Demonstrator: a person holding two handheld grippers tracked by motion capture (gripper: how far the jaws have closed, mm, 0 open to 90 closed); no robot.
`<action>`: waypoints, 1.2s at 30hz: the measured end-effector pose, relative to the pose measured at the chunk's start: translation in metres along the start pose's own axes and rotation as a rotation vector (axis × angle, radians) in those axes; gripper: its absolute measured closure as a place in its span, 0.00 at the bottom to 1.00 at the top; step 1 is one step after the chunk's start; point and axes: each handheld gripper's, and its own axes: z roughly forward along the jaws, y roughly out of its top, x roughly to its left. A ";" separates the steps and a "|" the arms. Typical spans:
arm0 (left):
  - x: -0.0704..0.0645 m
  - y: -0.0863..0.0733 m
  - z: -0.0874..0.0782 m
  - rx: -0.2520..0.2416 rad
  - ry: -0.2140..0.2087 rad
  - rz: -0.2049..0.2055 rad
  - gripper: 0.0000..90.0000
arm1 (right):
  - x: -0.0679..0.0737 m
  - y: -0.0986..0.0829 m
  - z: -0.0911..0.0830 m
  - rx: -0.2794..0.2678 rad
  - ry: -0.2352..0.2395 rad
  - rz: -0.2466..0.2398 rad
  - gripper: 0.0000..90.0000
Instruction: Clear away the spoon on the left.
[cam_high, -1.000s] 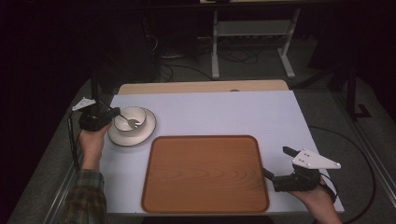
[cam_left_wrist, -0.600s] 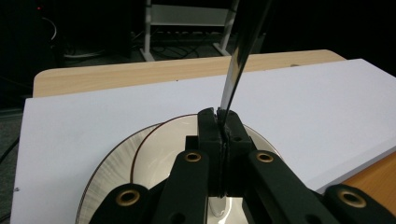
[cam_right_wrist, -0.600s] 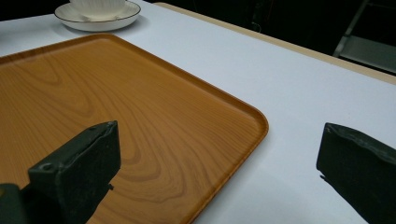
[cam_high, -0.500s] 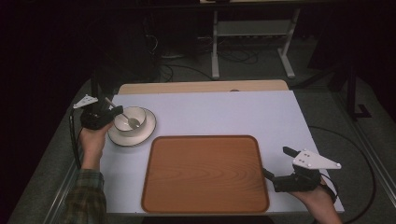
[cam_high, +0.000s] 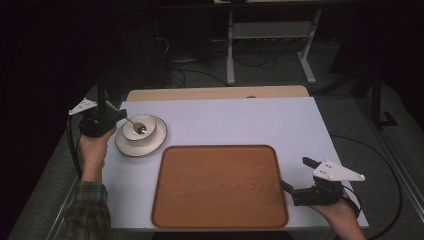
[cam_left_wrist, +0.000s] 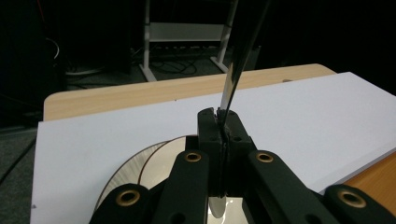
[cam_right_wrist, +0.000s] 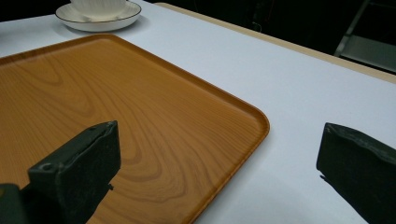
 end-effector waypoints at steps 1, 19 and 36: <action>-0.001 0.002 -0.001 -0.001 -0.003 0.002 0.99 | 0.000 0.000 0.000 0.002 0.000 -0.001 0.00; -0.029 0.023 -0.021 0.014 -0.120 0.062 0.99 | 0.000 0.000 -0.002 -0.003 -0.004 0.001 0.00; -0.073 0.017 -0.025 0.086 -0.204 0.141 0.99 | 0.000 0.001 -0.003 -0.009 -0.001 -0.002 0.00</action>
